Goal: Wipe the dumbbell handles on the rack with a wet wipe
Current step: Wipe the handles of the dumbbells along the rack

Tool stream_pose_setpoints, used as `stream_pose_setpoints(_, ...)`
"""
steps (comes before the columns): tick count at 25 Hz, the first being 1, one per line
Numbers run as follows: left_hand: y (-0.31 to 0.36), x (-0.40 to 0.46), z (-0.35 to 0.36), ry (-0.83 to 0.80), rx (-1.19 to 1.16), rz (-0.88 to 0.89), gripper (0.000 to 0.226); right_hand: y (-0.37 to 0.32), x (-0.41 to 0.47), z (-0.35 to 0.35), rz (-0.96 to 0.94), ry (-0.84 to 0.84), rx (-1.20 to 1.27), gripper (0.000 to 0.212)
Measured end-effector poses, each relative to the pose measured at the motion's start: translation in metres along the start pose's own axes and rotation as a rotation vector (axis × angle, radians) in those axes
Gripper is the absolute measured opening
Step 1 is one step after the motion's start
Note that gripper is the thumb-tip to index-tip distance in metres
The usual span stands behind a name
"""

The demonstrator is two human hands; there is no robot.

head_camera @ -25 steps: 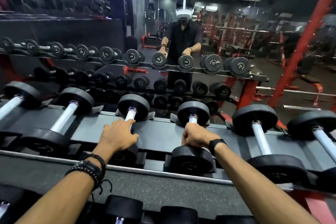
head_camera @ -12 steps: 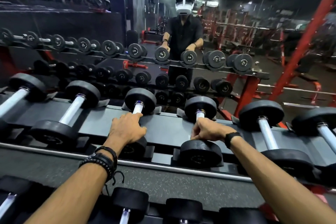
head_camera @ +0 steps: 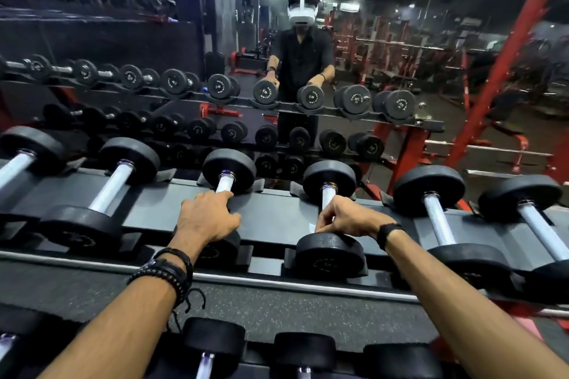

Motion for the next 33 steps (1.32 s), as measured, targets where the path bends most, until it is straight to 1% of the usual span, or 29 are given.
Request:
stream_pose_setpoints(2, 0.000, 0.000, 0.001, 0.011, 0.001, 0.000, 0.056, 0.015, -0.012, -0.010, 0.006, 0.024, 0.086, 0.005)
stream_pose_setpoints(5, 0.004, 0.001, 0.003, 0.008, 0.025, 0.005, 0.057, 0.047, -0.030, -0.016, 0.114, 0.034, 0.235, 0.005)
stream_pose_setpoints(7, 0.006, 0.000, 0.004, 0.010, 0.030, 0.017, 0.058, 0.057, -0.033, -0.013, 0.172, 0.044, 0.305, 0.004)
stream_pose_setpoints(8, 0.006, 0.000, 0.004, 0.014, 0.026, 0.016, 0.060, 0.059, -0.029, -0.009, 0.197, 0.050, 0.287, 0.008)
stream_pose_setpoints(10, 0.004, 0.000, 0.003, 0.018, 0.017, 0.007, 0.061, 0.058, -0.023, 0.001, 0.243, 0.049, 0.198, 0.027)
stream_pose_setpoints(11, 0.003, 0.000, 0.002, 0.023, 0.018, 0.007, 0.061, 0.058, -0.021, 0.005, 0.262, 0.067, 0.189, 0.031)
stream_pose_setpoints(12, 0.004, -0.001, 0.001, 0.028, 0.019, 0.010, 0.060, 0.057, -0.021, 0.007, 0.296, 0.097, 0.226, 0.030)
stream_pose_setpoints(13, 0.005, -0.001, 0.000, 0.032, 0.017, 0.011, 0.060, 0.056, -0.022, 0.005, 0.345, 0.143, 0.307, 0.027)
stream_pose_setpoints(15, 0.006, -0.001, 0.001, 0.039, 0.015, 0.014, 0.059, 0.052, -0.025, 0.001, 0.486, 0.199, 0.583, 0.030)
stream_pose_setpoints(16, 0.007, -0.002, 0.002, 0.048, 0.023, 0.020, 0.058, 0.051, -0.024, 0.003, 0.547, 0.200, 0.694, 0.024)
stream_pose_setpoints(17, 0.007, -0.001, 0.001, 0.052, 0.028, 0.022, 0.058, 0.047, -0.022, 0.006, 0.583, 0.168, 0.753, 0.011)
stream_pose_setpoints(18, 0.006, 0.000, 0.000, 0.046, 0.027, 0.017, 0.057, 0.043, -0.020, 0.010, 0.608, 0.128, 0.775, 0.024)
stream_pose_setpoints(19, 0.006, -0.001, -0.001, 0.032, 0.024, 0.016, 0.058, 0.044, -0.020, 0.015, 0.626, 0.101, 0.766, 0.047)
stream_pose_setpoints(20, 0.007, -0.002, -0.001, 0.032, 0.022, 0.017, 0.058, 0.044, -0.020, 0.016, 0.637, 0.082, 0.774, 0.065)
stream_pose_setpoints(21, 0.006, -0.002, -0.001, 0.040, 0.022, 0.013, 0.057, 0.044, -0.019, 0.014, 0.645, 0.061, 0.753, 0.075)
stream_pose_setpoints(24, 0.005, 0.000, 0.002, 0.036, 0.012, 0.003, 0.057, 0.046, -0.020, 0.008, 0.658, 0.059, 0.588, 0.077)
stream_pose_setpoints(26, 0.006, 0.000, 0.000, 0.014, -0.002, 0.003, 0.057, 0.038, -0.022, 0.016, 0.665, 0.048, 0.703, 0.077)
stream_pose_setpoints(29, 0.004, -0.003, -0.001, 0.007, -0.014, -0.018, 0.059, 0.034, -0.017, 0.019, 0.612, 0.119, 0.791, 0.063)
stream_pose_setpoints(31, 0.005, -0.003, 0.000, 0.008, -0.012, -0.009, 0.059, 0.044, -0.015, 0.012, 0.649, 0.164, 0.885, 0.066)
stream_pose_setpoints(33, 0.005, -0.001, 0.000, 0.018, -0.018, -0.004, 0.059, 0.040, -0.013, 0.014, 0.664, 0.078, 0.953, 0.073)
Point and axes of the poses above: each hand's wrist, its own x-axis towards the middle knuckle, its own z-axis out of the palm, y = z × x, the point moved 5 cm from there along x, towards the middle knuckle, and after that the axes turned 14 degrees about y, right-handed, at the moved point
